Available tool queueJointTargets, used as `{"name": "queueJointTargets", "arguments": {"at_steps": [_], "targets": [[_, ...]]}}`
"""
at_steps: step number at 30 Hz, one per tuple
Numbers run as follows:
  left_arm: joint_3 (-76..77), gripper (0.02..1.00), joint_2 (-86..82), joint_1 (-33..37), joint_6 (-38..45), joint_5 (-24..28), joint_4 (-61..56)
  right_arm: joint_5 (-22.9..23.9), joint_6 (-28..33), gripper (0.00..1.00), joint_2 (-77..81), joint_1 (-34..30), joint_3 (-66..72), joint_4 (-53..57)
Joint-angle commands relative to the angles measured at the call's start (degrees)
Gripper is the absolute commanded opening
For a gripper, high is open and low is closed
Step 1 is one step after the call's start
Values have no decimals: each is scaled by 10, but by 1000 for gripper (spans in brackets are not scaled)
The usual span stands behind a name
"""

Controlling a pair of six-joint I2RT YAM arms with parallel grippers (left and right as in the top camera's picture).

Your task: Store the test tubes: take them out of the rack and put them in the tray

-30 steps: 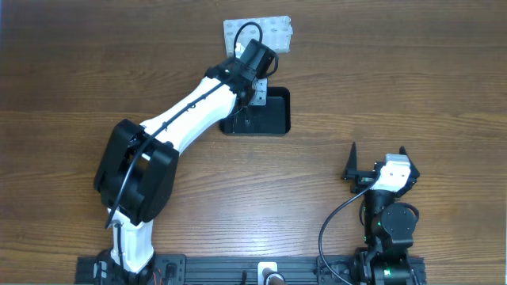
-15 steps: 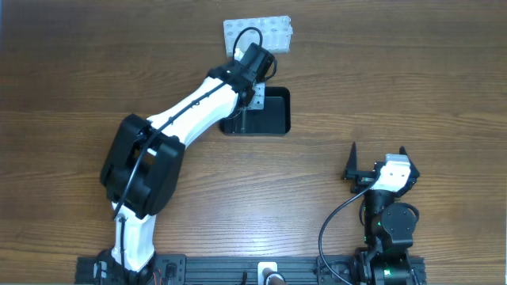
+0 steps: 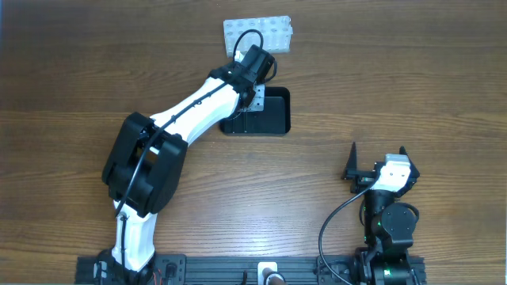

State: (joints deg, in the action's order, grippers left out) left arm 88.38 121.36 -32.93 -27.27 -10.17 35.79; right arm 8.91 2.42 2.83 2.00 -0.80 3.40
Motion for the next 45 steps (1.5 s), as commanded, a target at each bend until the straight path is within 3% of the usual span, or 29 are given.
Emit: {"name": "queueJointTargets", "arguments": {"at_steps": [1, 3, 6, 13, 17, 22, 26, 28, 36, 45], "targets": [[-4, 303, -18, 6, 0, -15, 0, -3, 2, 993, -3, -4, 5, 0], [-4, 354, -44, 6, 0, -21, -2, -3, 2, 991, -3, -4, 5, 0], [-4, 562, -98, 7, 3, -42, -17, -3, 2, 993, -3, -4, 5, 0], [-4, 792, -258, 28, 151, -65, -87, -3, 2, 991, -3, -4, 5, 0], [-25, 840, -340, 71, 181, -64, -120, -3, 2, 991, -3, -4, 5, 0], [-136, 825, -451, 142, 184, -27, -216, -3, 2, 991, -3, -4, 5, 0], [-275, 928, -542, 176, 235, 19, -323, -3, 2, 991, -3, -4, 5, 0], [-347, 998, -589, 186, 241, 27, -365, -3, 2, 991, -3, -4, 5, 0], [-603, 1000, -796, 192, 241, 29, -484, -3, 2, 993, -3, -4, 5, 0], [-789, 1000, -1034, 194, 241, 29, -506, -3, 2, 991, -3, -4, 5, 0]]}}
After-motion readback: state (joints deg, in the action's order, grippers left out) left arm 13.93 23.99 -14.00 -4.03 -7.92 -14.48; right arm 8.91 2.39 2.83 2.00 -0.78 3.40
